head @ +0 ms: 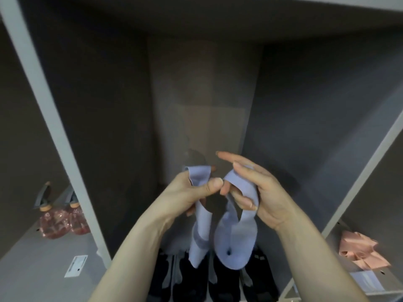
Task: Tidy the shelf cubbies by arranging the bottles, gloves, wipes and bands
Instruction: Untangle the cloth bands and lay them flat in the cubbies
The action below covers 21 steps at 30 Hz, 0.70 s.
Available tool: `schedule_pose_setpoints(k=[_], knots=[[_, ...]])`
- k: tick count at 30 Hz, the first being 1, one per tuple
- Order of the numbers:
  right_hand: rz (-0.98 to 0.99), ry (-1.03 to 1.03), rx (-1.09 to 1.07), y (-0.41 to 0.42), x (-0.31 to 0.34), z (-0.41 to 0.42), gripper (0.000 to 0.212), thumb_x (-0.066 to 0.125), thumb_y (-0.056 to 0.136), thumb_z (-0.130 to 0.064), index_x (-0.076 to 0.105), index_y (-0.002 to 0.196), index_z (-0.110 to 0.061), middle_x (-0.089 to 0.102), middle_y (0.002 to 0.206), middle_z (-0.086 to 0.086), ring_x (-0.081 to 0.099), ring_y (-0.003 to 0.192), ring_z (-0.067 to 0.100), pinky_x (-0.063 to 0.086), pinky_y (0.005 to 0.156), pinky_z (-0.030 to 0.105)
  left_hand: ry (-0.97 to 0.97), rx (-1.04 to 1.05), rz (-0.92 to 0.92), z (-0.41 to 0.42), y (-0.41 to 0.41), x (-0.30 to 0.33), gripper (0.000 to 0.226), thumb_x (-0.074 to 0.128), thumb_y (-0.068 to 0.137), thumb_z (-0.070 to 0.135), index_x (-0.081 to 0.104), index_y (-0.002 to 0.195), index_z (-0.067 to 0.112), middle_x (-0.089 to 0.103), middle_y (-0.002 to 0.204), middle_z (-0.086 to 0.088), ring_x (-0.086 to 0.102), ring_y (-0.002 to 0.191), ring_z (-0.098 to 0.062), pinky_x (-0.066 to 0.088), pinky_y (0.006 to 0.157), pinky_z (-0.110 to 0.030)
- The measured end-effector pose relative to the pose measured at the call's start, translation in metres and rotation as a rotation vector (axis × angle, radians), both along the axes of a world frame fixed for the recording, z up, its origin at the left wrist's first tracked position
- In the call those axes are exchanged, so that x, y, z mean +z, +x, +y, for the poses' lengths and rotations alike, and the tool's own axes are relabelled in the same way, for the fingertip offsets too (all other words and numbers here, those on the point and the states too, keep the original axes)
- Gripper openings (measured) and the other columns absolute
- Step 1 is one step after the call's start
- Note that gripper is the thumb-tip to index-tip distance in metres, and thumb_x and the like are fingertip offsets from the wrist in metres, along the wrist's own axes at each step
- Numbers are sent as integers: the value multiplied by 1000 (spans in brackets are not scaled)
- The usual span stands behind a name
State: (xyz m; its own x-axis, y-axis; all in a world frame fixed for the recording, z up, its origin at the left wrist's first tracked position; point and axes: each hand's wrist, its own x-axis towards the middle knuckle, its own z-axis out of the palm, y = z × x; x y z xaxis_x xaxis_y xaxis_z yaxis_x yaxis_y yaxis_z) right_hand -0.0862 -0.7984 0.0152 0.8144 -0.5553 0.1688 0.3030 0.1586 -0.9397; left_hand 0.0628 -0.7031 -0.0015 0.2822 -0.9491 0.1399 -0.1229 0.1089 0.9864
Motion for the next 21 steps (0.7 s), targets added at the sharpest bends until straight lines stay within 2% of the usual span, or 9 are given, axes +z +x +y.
schedule_pose_setpoints(k=[2,5,8,11,13,15,16,18,21], knots=[[2,-1,44,0,2,0,39,51,90,-27,60,125,-14,64,63,20,31,29,10,23,33,16,5,-15,21,1,-1,1,42,75,77,34,64,113,15,62,62,10,48,47,-5,29,38,-17],[-22,11,98,0,6,0,42,49,89,-31,61,125,-14,65,64,18,34,29,9,27,33,16,-14,-35,-47,1,-1,0,21,72,83,20,67,103,18,63,59,14,48,47,-3,30,40,-18],[-28,-28,133,1,14,4,47,51,85,-23,56,130,-14,68,77,22,45,36,17,30,45,28,-50,-164,-100,2,-10,1,17,71,83,6,67,98,11,65,63,15,54,52,2,37,43,-10],[-30,-78,47,2,20,7,52,50,85,-6,46,137,-14,70,104,22,68,73,26,55,63,33,-98,-64,-42,2,-16,1,10,67,84,3,71,80,12,67,61,13,61,57,5,43,52,-7],[-103,-12,-7,2,21,6,58,47,86,-1,38,142,-13,67,117,20,69,96,30,59,80,36,-166,80,-71,-3,-7,-9,11,68,86,12,74,80,18,73,76,7,68,73,-5,52,64,-19],[-191,90,-25,2,21,6,63,46,85,1,33,145,-13,64,123,19,65,109,35,54,91,41,-182,223,-142,-5,-3,-12,13,69,86,26,74,93,17,74,92,2,69,91,-11,55,82,-29],[-223,122,-27,3,21,6,64,46,85,2,31,145,-13,62,126,18,63,112,36,52,95,44,-184,259,-128,-4,-3,-12,19,67,87,29,74,96,14,75,92,3,69,91,-9,54,80,-26],[-275,157,-21,3,23,6,66,45,84,4,30,146,-14,59,131,18,60,116,38,48,99,46,-210,213,-78,-1,-8,-7,24,61,89,27,75,91,8,74,77,5,68,70,0,47,61,-9],[-345,230,11,4,25,6,68,45,81,8,32,144,-13,55,135,17,59,118,37,48,97,48,-210,48,-29,2,-18,-5,30,57,87,24,73,92,-1,74,74,1,62,55,4,40,48,-4]])
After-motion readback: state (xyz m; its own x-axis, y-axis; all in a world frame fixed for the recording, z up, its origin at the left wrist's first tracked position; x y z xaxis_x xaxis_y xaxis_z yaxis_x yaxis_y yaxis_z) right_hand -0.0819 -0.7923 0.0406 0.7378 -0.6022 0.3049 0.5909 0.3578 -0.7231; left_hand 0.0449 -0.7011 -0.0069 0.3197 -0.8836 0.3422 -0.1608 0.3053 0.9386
